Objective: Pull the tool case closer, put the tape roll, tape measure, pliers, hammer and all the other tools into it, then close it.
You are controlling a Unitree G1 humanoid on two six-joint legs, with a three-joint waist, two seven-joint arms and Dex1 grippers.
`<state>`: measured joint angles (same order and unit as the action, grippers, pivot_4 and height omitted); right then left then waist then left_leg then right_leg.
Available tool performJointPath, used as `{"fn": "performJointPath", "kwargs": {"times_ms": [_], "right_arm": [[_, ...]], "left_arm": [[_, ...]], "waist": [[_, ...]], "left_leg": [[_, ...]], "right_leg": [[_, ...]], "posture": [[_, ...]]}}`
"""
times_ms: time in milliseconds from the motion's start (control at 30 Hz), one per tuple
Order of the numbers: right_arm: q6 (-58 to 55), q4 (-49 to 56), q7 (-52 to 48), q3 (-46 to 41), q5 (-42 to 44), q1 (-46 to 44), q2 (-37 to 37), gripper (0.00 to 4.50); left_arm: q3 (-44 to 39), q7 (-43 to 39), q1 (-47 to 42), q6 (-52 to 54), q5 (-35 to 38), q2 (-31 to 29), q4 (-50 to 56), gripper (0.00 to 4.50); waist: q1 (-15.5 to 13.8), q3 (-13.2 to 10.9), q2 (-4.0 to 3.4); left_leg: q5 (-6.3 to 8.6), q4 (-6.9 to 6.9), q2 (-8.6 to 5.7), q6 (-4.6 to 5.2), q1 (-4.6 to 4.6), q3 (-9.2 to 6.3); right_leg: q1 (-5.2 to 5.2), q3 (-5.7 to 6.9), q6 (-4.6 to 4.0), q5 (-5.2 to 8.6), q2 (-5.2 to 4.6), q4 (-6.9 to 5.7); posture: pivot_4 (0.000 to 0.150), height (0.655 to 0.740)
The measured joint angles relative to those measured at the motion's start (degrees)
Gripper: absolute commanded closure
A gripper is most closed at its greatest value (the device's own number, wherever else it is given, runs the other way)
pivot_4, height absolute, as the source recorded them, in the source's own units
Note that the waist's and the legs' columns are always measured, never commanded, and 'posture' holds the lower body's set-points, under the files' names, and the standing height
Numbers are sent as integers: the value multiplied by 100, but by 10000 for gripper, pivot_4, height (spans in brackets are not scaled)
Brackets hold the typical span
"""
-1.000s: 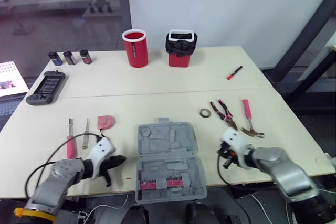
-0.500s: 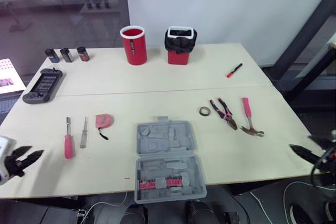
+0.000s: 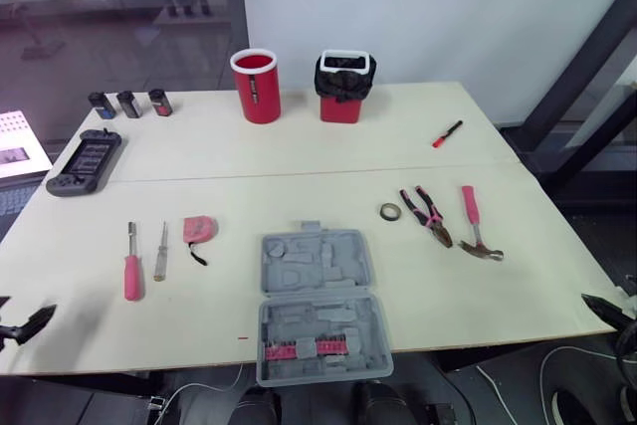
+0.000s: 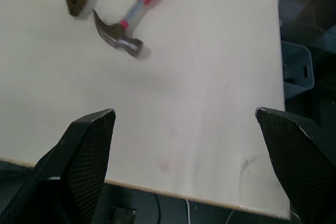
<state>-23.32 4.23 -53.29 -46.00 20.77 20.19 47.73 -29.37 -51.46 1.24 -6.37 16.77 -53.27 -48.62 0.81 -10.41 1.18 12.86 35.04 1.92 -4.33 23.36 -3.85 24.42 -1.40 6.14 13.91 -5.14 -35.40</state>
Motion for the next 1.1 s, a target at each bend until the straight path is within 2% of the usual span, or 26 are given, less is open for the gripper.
{"fn": "performJointPath", "kwargs": {"times_ms": [133, 267, 400, 533, 667, 867, 1100], "right_arm": [[-730, 1060, 382, 542, 313, -412, -3, 0], [-1642, 2023, 1096, 1790, 660, -1753, -133, 0], [-2414, 2090, 1786, 3215, 522, -3041, -417, 0], [-2860, 1735, 2248, 4423, 122, -3884, -793, 0], [-2952, 558, 2676, 5259, -478, -4770, -1378, 0], [-2504, -690, 2633, 5489, -859, -5314, -1678, 0], [-1800, -2190, 2496, 5668, -1205, -5948, -2168, 0]], "left_arm": [[320, -316, 88, 436, 153, 361, 1235, 564], [845, -424, 186, 1144, 521, 961, 3091, 564], [1379, -166, 328, 1787, 762, 1575, 4600, 564], [1701, -99, 364, 1871, 774, 1758, 5489, 564], [1750, -332, 333, 1851, 878, 1696, 5923, 564], [1739, -377, 367, 2111, 979, 1488, 6272, 564], [1799, -234, 177, 2047, 1003, 1750, 6554, 564]], "waist": [[28, 0, 0], [28, -1, 1], [11, -1, 6], [-9, -3, 3], [30, -3, 2], [21, -5, -1], [40, -5, -1]], "left_leg": [[-1, 10, 3, 0, -4, 2], [-4, 23, 10, 0, -7, 7], [-5, 23, 9, 1, -3, 4], [-5, 18, 9, 2, -1, -1], [-6, 26, 10, 4, -2, 1], [-6, 26, 9, 4, 0, 1], [-7, 27, 11, 5, -6, -1]], "right_leg": [[-2, -2, -8, -7, 2, -8], [-8, -3, -7, -28, 6, -8], [-7, -5, -4, -31, 10, -6], [-4, -4, -1, -29, 15, -7], [-4, -5, -3, -36, 16, -10], [-4, -5, 0, -36, 17, -10], [-4, -6, 4, -39, 23, -24]], "posture": [[1500, 7387], [1500, 7387], [1500, 7387], [1500, 7387], [1500, 7387], [1500, 7387], [1500, 7387]]}}
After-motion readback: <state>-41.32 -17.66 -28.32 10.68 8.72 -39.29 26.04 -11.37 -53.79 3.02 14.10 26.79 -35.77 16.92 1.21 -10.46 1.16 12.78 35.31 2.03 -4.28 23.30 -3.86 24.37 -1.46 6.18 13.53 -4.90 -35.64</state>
